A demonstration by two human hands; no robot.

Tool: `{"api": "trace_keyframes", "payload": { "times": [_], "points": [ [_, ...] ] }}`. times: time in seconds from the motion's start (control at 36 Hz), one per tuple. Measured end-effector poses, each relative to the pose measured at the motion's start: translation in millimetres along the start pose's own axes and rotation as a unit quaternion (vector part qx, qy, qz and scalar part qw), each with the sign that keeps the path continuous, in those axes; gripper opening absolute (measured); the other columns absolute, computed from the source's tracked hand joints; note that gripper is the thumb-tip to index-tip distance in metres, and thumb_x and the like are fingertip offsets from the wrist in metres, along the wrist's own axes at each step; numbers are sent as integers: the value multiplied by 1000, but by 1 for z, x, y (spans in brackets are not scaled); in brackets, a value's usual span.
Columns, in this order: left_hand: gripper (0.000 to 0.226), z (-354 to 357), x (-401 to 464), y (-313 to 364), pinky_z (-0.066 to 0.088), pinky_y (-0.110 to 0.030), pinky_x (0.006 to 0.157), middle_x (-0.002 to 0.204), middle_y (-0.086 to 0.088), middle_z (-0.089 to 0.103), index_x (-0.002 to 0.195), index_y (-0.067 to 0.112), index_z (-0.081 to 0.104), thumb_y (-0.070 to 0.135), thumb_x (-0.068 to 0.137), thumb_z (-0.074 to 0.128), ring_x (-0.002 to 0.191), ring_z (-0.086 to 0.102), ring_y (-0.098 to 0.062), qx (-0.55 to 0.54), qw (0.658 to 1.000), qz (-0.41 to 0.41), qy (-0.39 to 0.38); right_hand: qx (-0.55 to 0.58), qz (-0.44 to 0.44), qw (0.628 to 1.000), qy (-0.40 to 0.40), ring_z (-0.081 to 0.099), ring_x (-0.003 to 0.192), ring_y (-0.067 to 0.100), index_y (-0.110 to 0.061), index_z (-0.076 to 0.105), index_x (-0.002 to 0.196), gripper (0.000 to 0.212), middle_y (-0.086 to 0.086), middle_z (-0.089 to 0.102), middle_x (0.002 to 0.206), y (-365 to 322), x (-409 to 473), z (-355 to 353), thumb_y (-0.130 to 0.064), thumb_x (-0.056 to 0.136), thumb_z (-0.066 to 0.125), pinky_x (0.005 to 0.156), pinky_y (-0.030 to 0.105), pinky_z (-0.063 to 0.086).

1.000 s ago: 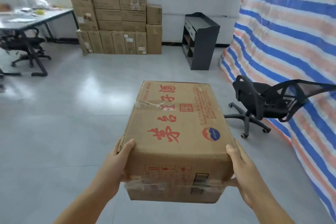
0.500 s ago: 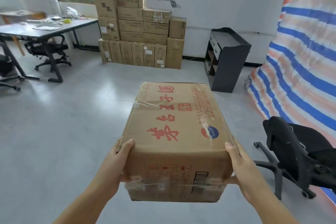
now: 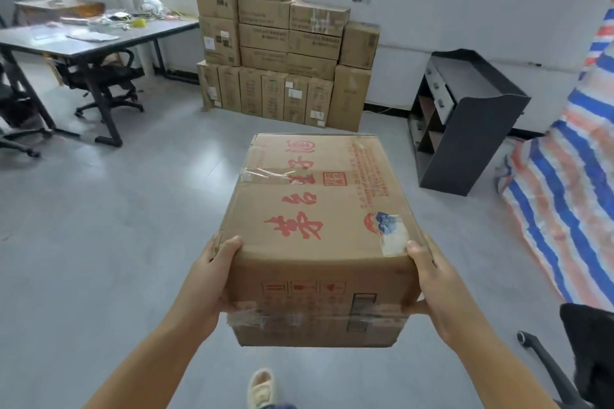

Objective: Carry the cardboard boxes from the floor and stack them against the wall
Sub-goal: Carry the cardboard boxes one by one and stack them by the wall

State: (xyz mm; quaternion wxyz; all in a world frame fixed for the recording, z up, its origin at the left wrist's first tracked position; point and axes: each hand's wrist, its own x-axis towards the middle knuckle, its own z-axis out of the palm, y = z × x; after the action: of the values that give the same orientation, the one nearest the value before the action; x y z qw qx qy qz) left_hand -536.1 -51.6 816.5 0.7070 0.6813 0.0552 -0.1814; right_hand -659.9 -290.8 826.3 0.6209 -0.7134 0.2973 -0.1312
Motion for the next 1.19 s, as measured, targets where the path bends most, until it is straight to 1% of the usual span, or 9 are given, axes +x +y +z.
{"api": "trace_keyframes", "payload": {
  "times": [0.08,0.17,0.31,0.42,0.56,0.67,0.81,1.08,1.19],
  "points": [
    [28,13,65,27,48,-29,43,100,3,61,123,26,55,30,98,42,83,58,-15,6,1000,2,-12,-1,5,1000,13,58,104,8,-49,43,129,31,-14,60,116,-16,67,14,-38,101,35,88,51,54],
    [25,28,122,55,48,-29,43,97,3,62,118,26,57,29,98,42,79,58,-14,12,1000,3,-18,10,24,1000,15,57,102,7,-47,39,136,37,-15,58,118,-33,127,28,-40,100,35,76,44,58],
    [21,57,209,86,50,-31,48,96,3,64,114,29,58,29,98,44,79,60,-13,18,999,-17,-32,32,43,998,30,58,99,7,-57,43,118,26,-19,60,112,-49,210,41,-40,100,35,76,39,57],
    [23,86,277,101,49,-30,44,99,3,63,117,29,56,30,98,44,80,59,-14,29,998,-30,-38,24,68,997,36,57,99,9,-52,40,129,31,-18,58,112,-55,282,44,-42,100,34,66,37,57],
    [23,127,368,110,51,-33,46,105,3,63,117,30,56,31,98,43,85,60,-13,22,998,-44,-25,10,72,997,30,56,100,7,-49,40,130,31,-20,58,110,-61,389,48,-39,101,34,78,45,56],
    [27,164,444,121,52,-35,48,106,4,63,122,31,55,32,98,43,88,60,-14,12,999,-44,-3,-17,74,997,16,52,110,18,-45,34,138,38,-14,55,113,-71,485,47,-43,100,34,94,53,50],
    [28,212,527,148,51,-37,51,107,5,61,124,32,54,32,99,42,91,58,-15,-7,999,-42,16,-36,63,997,-9,50,120,22,-45,32,142,44,-7,52,128,-98,593,39,-46,98,35,95,55,49],
    [28,266,682,196,53,-38,50,112,6,62,121,32,57,32,98,42,96,58,-14,-27,997,-51,47,-55,31,996,-57,54,115,10,-54,40,131,34,-23,57,121,-147,778,54,-46,98,37,96,52,49],
    [28,272,760,212,53,-40,54,110,8,62,122,33,56,33,98,43,95,58,-12,-27,997,-52,59,-39,42,997,-54,55,97,1,-59,41,117,27,-29,56,105,-157,851,82,-38,100,36,75,41,57]
  ]
}}
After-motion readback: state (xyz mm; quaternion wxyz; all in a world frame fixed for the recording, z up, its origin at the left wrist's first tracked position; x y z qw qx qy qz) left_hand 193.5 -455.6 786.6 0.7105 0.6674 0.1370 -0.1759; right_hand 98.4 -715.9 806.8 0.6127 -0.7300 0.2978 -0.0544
